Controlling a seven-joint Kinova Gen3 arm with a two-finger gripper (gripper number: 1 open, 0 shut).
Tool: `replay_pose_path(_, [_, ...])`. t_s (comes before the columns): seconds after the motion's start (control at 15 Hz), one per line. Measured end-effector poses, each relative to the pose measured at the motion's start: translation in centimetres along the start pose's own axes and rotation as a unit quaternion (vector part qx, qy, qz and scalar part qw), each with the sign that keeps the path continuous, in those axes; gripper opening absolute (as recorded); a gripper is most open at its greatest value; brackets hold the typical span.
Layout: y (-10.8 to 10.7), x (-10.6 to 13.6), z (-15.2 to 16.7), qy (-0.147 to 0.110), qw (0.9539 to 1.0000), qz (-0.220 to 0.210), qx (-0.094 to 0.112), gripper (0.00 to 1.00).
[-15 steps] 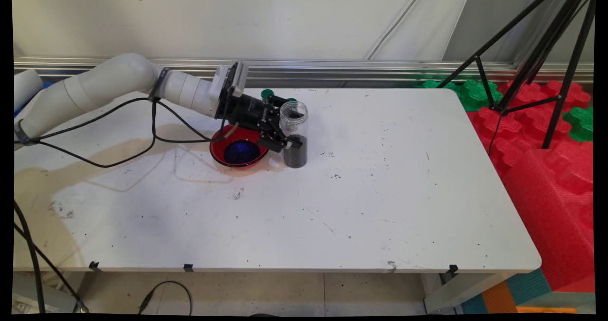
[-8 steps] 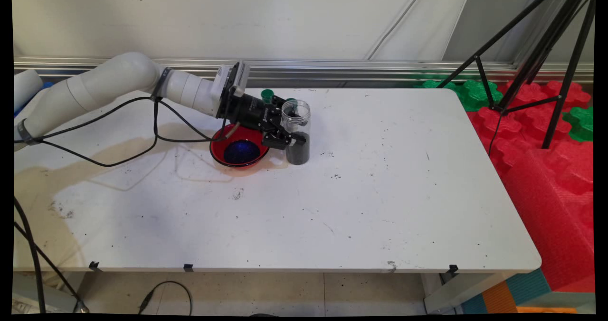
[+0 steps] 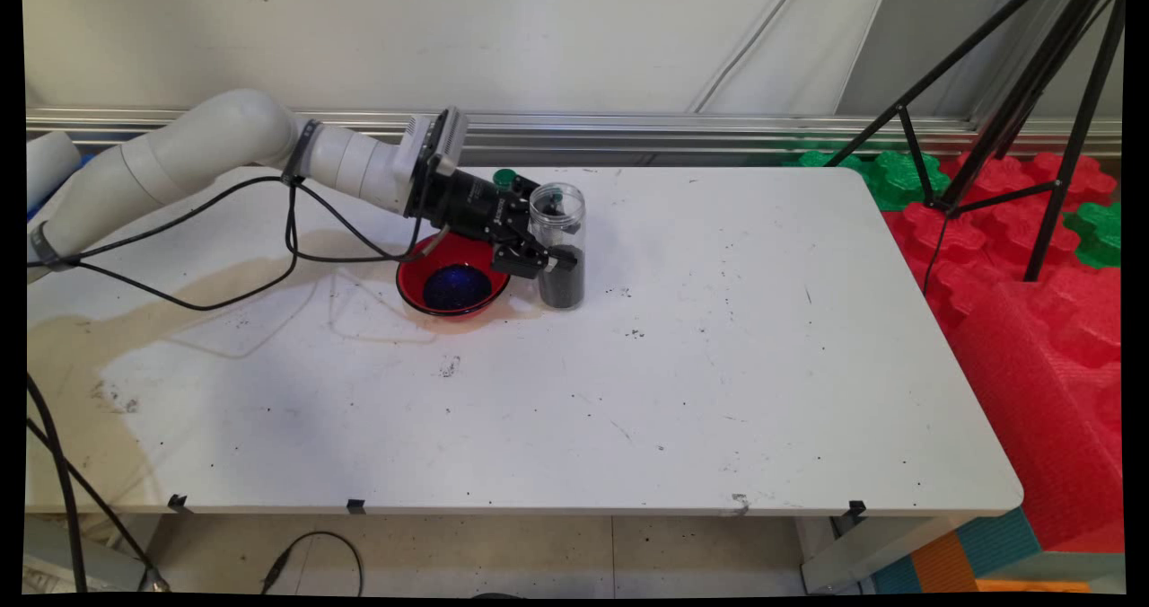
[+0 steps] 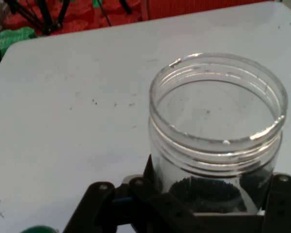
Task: Pour the black seasoning powder in the red bowl
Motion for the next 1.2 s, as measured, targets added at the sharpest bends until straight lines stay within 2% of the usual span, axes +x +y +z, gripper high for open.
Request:
replay_pose_path(0.6, [-0.3,3.5,-2.7,0.026,0.9996,-0.007,0.003,0.00])
replay_pose_path(1.2, [-0.4,6.1,-6.8,0.037,0.9990,-0.013,0.019,0.00])
